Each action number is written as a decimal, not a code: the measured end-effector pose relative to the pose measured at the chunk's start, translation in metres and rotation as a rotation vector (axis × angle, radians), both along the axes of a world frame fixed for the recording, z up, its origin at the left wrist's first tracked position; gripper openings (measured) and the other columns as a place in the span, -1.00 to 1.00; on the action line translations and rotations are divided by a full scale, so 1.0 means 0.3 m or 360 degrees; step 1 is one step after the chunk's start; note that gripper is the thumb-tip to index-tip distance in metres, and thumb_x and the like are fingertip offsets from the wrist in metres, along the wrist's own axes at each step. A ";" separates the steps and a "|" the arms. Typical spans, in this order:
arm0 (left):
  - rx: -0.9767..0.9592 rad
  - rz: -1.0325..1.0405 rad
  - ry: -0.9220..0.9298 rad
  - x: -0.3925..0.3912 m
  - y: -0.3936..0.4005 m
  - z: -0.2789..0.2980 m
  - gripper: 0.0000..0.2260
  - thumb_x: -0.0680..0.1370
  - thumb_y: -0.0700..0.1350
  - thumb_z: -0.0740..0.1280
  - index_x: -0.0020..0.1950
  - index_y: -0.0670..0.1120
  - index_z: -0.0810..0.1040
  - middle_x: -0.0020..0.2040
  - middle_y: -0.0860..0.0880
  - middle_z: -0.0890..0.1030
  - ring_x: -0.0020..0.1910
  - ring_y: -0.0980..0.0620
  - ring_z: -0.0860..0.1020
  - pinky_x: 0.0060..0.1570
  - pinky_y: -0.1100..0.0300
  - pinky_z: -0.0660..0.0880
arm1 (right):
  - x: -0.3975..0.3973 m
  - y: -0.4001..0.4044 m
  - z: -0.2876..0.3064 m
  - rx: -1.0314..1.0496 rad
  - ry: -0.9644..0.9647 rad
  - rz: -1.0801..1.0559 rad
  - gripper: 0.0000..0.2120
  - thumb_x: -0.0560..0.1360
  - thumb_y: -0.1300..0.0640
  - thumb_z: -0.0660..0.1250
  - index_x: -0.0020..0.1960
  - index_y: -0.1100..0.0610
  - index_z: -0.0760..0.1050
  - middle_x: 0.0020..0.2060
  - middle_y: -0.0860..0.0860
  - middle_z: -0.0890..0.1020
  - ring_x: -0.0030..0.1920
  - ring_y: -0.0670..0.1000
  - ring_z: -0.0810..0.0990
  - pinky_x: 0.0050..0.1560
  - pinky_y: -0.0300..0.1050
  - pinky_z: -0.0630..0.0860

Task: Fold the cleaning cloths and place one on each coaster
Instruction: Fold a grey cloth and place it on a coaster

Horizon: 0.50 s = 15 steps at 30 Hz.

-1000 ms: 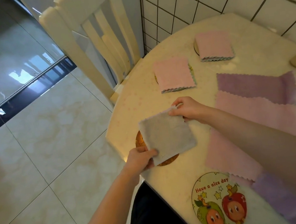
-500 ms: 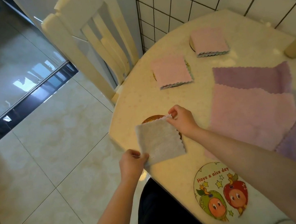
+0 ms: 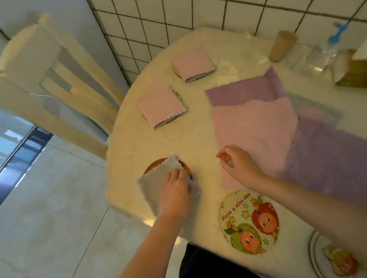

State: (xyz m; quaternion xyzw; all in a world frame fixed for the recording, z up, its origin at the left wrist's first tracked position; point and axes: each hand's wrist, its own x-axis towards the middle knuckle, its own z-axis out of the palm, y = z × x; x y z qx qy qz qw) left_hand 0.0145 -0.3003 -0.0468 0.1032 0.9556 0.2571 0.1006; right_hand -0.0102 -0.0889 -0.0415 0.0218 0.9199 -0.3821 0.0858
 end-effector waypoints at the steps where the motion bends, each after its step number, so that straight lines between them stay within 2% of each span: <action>1: 0.0013 -0.0103 -0.0020 -0.011 0.031 -0.003 -0.75 0.58 -0.09 0.23 0.26 -0.05 0.43 0.16 -0.01 0.46 0.20 -0.04 0.39 0.09 0.10 0.40 | 0.029 0.031 0.006 0.0014 0.0004 -0.0044 -0.85 0.53 0.23 0.27 0.07 0.08 0.50 -0.03 -0.11 0.50 -0.07 -0.17 0.50 -0.04 -0.29 0.48; 6: -0.0021 -0.0603 0.0044 -0.014 0.235 -0.029 -0.73 0.54 -0.08 0.28 0.21 -0.10 0.50 0.11 -0.06 0.54 0.09 -0.10 0.47 0.05 0.02 0.47 | 0.233 0.228 0.012 0.0103 0.0018 -0.0361 -0.88 0.52 0.21 0.28 0.03 0.04 0.47 -0.06 -0.11 0.50 -0.10 -0.17 0.53 -0.06 -0.20 0.54; 10: -0.0069 -0.0850 0.0062 0.035 0.391 -0.035 -0.76 0.55 -0.09 0.25 0.21 -0.06 0.47 0.17 -0.03 0.49 0.13 -0.07 0.42 0.05 0.06 0.46 | 0.437 0.395 -0.013 0.0170 -0.0079 -0.0579 -0.88 0.52 0.19 0.30 0.05 0.09 0.48 -0.04 -0.04 0.57 -0.08 -0.07 0.58 -0.06 -0.14 0.55; 13: -0.0105 -0.0984 0.0064 0.083 0.508 -0.042 -0.70 0.54 -0.13 0.24 0.27 -0.03 0.44 0.21 -0.01 0.46 0.17 -0.06 0.39 0.04 0.07 0.44 | 0.577 0.523 -0.040 0.0234 -0.0110 -0.0703 -0.87 0.50 0.15 0.32 0.05 0.08 0.48 -0.04 -0.05 0.56 -0.08 -0.04 0.59 -0.09 -0.04 0.56; 15: -0.0121 -0.1082 0.0061 0.128 0.586 -0.056 -0.65 0.52 -0.14 0.27 0.30 -0.03 0.44 0.21 -0.01 0.45 0.18 -0.07 0.39 0.08 0.05 0.44 | 0.661 0.606 -0.054 0.0302 -0.0176 -0.0717 -0.85 0.50 0.14 0.32 0.07 0.10 0.48 -0.04 -0.07 0.53 -0.06 -0.05 0.57 -0.07 -0.07 0.55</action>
